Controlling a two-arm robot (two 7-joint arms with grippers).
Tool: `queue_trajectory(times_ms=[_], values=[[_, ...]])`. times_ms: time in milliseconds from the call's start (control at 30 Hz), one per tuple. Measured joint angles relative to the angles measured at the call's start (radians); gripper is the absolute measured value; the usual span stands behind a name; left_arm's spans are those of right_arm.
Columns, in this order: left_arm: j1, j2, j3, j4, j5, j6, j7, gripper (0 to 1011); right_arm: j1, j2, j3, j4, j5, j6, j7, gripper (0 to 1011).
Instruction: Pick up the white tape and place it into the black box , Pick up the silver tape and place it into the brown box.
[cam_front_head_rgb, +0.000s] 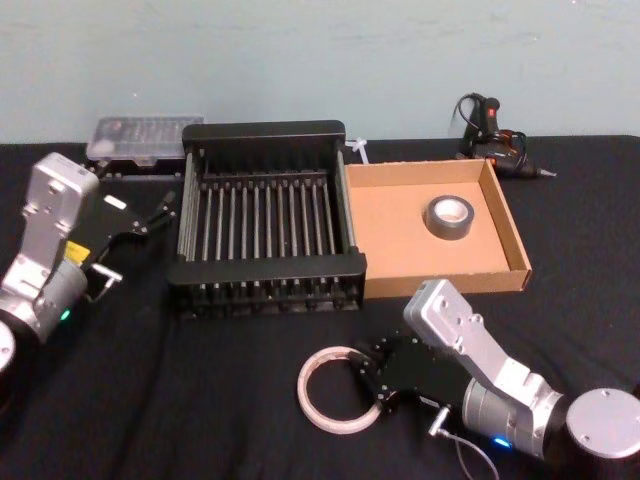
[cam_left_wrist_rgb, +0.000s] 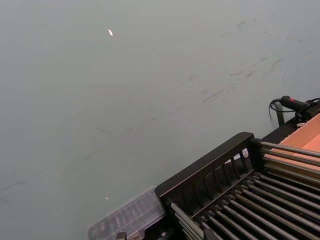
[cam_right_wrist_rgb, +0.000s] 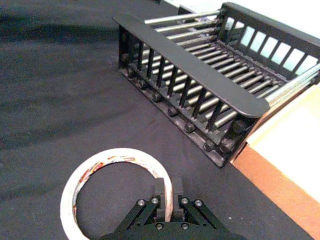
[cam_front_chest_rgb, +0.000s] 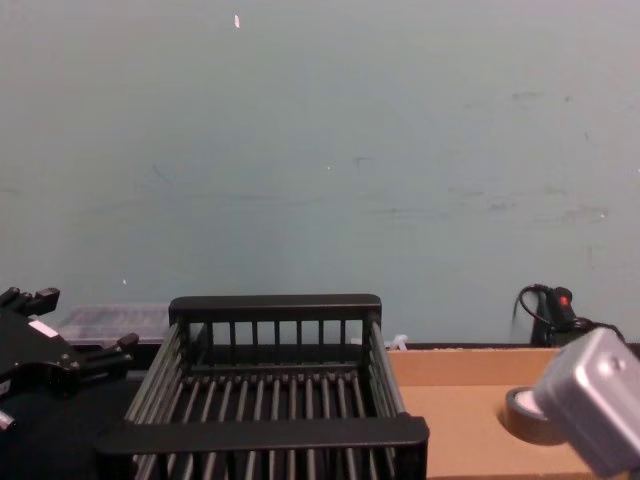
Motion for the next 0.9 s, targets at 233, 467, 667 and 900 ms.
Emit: queue_trajectory(times_ms=[233,467,667,900], values=[[0.000,0.000,0.000,0.000,0.000,0.000,0.000,1001,-0.017,0.001,0.022,-0.003,0.044,-0.066,0.013,87],[0.000,0.000,0.000,0.000,0.000,0.000,0.000,1001,-0.030,0.000,0.042,-0.003,0.099,-0.135,0.024,87],[0.000,0.000,0.000,0.000,0.000,0.000,0.000,1001,-0.041,-0.003,0.062,-0.005,0.144,-0.189,0.024,87],[0.000,0.000,0.000,0.000,0.000,0.000,0.000,1001,-0.055,-0.013,0.092,-0.008,0.205,-0.251,0.023,87]])
